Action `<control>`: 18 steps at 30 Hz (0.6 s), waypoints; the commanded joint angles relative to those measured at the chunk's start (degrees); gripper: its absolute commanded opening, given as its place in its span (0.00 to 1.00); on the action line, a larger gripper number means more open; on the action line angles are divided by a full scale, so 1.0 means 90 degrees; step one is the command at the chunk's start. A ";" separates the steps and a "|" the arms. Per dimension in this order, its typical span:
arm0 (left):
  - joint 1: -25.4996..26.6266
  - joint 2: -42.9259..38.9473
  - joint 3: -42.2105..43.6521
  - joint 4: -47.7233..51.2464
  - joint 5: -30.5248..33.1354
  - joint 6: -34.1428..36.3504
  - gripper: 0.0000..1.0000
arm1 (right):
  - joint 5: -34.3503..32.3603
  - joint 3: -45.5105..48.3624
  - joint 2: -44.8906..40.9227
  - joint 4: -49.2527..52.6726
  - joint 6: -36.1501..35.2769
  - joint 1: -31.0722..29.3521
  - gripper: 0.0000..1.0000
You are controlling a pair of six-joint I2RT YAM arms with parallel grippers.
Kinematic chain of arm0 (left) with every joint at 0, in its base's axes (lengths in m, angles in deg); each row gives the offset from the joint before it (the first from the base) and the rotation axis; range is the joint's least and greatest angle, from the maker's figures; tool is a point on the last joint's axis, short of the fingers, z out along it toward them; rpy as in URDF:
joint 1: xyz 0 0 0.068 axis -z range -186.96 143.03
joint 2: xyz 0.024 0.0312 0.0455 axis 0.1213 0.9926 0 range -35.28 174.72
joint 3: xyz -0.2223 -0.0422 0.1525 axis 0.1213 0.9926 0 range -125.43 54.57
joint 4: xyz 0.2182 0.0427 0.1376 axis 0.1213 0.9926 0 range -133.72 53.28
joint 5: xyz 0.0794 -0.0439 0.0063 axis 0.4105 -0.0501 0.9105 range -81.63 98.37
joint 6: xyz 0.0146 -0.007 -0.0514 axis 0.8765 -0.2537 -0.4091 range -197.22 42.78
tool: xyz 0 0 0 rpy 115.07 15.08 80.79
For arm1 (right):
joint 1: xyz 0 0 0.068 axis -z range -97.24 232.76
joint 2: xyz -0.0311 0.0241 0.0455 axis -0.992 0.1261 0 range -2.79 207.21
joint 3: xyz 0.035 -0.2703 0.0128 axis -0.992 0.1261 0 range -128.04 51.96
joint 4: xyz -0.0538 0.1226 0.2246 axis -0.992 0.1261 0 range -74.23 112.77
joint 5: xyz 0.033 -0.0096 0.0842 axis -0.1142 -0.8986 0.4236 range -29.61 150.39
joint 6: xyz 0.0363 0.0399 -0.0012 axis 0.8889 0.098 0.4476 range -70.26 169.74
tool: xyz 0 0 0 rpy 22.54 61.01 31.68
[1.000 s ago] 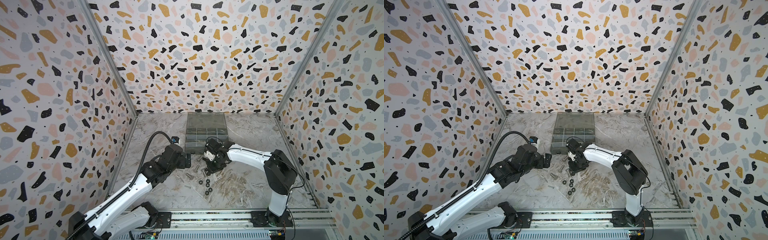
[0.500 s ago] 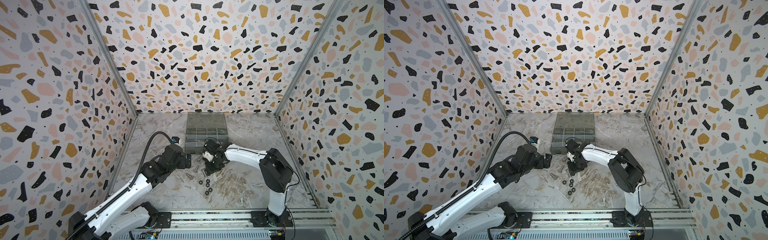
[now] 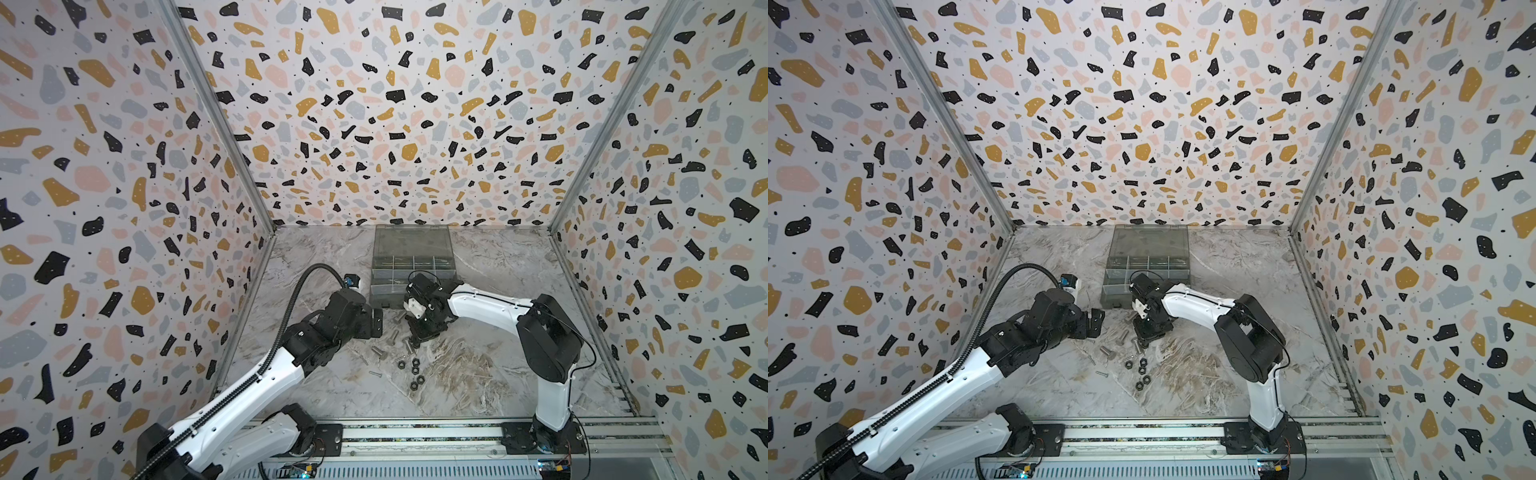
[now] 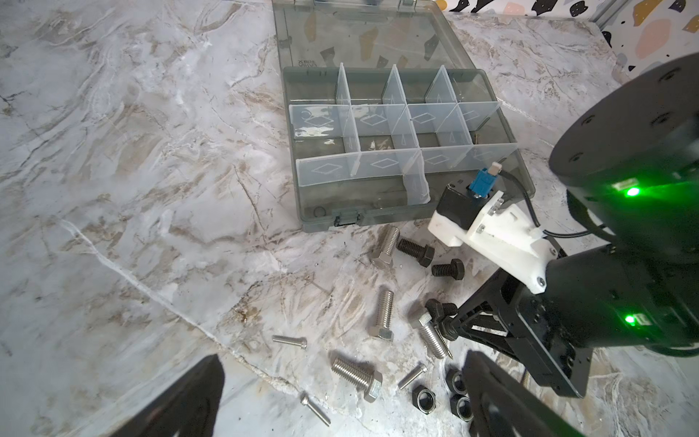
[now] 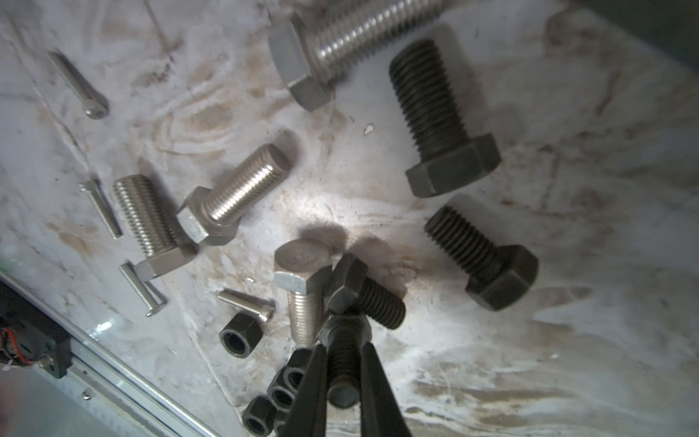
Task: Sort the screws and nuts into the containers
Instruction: 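Close the right gripper on a black hex bolt in the pile, then carry the black bolt into an organizer compartment and open the right gripper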
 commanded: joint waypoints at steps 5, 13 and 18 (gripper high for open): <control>0.0029 0.0216 -0.0258 -0.0127 0.0013 0.0328 1.00 | -0.0148 -0.1332 -0.0345 0.0757 -0.0160 0.0514 0.06; 0.0031 0.0830 -0.0745 -0.0402 -0.0046 0.0653 1.00 | -0.0318 -0.2806 0.0449 0.1106 -0.0408 0.1340 0.06; 0.0031 0.1269 -0.1071 -0.0567 -0.0174 0.0771 1.00 | -0.0248 -0.3810 0.1191 0.1280 -0.0491 0.1720 0.06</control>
